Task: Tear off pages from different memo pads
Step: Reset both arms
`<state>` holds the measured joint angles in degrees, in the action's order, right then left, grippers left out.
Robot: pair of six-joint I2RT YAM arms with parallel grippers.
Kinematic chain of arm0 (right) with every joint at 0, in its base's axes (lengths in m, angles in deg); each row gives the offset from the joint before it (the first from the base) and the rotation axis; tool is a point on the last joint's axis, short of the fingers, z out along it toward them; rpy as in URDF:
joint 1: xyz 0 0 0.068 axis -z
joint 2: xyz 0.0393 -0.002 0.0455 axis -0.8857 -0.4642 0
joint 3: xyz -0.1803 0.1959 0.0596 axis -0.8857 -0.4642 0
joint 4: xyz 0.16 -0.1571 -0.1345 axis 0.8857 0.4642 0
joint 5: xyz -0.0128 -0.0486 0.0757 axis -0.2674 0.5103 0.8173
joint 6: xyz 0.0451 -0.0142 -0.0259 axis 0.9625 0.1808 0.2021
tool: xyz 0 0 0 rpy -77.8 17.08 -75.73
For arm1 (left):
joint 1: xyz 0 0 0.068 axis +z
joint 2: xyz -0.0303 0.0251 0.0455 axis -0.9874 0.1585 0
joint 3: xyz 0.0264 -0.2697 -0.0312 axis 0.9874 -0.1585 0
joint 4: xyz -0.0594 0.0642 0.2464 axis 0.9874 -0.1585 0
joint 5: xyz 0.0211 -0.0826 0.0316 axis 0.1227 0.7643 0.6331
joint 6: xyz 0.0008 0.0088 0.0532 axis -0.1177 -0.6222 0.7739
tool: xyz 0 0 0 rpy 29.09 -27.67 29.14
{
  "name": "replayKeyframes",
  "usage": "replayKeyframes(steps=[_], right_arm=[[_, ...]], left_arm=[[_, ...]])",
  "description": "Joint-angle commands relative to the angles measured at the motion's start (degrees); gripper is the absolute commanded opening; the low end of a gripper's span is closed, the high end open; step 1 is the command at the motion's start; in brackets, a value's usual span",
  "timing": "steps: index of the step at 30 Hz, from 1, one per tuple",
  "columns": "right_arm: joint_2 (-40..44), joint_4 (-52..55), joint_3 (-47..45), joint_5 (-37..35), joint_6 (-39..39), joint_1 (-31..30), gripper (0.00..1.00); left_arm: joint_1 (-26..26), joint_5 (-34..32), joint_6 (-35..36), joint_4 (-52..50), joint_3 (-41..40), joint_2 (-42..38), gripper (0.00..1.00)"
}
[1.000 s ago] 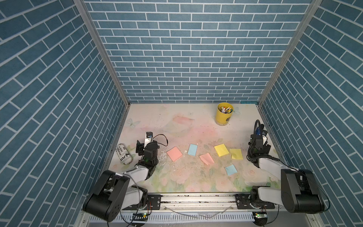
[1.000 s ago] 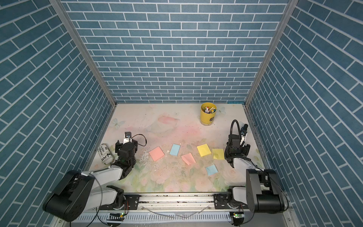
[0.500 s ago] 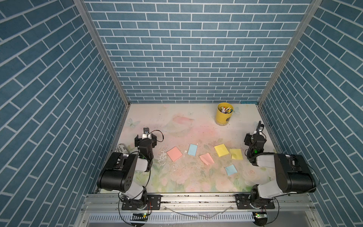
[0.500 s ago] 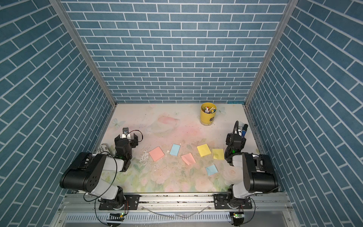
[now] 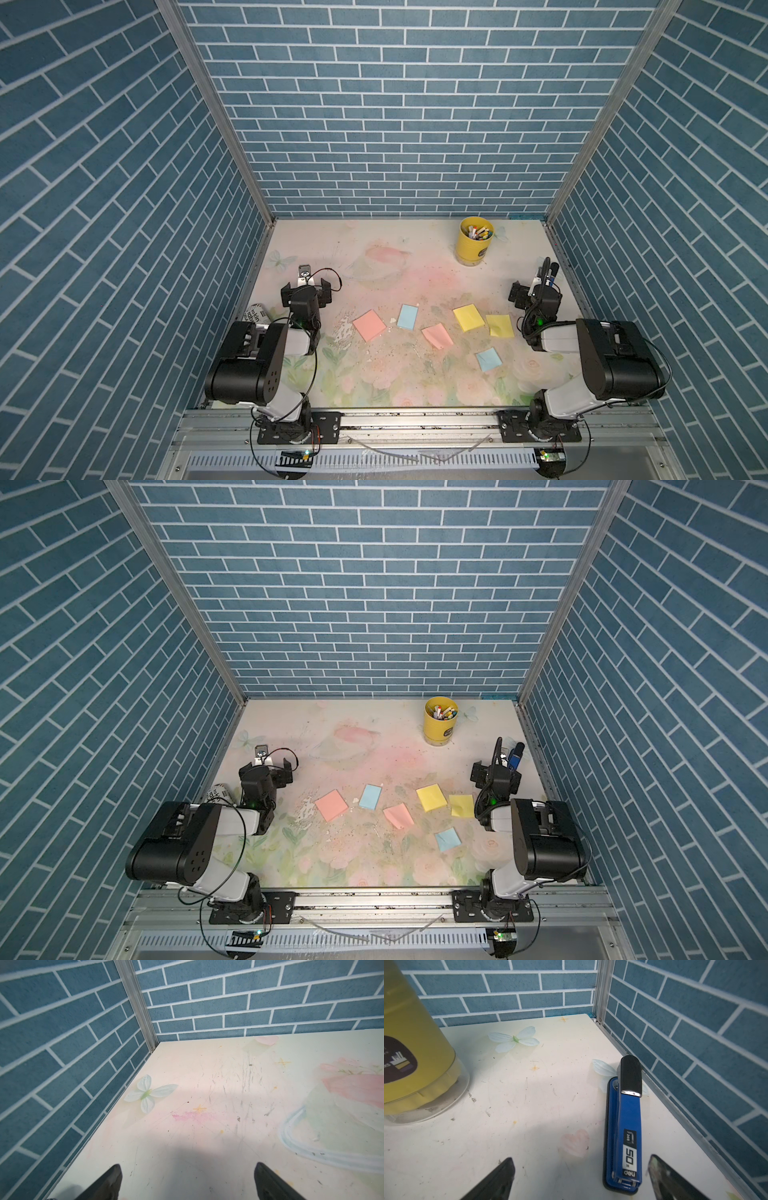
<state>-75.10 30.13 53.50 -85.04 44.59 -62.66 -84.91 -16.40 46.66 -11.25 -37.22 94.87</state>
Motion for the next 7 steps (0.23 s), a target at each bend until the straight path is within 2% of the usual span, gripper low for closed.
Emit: replayKeyframes(steps=[1,7], right_arm=[[-0.1,-1.2,0.6,0.3,-0.9,0.2,0.99],[-0.1,-1.3,0.6,0.4,-1.0,0.2,0.99]], left_arm=[[-0.3,4.3,1.4,-0.7,0.7,-0.1,1.00],[-1.7,0.1,1.8,1.8,-0.4,0.1,1.00]])
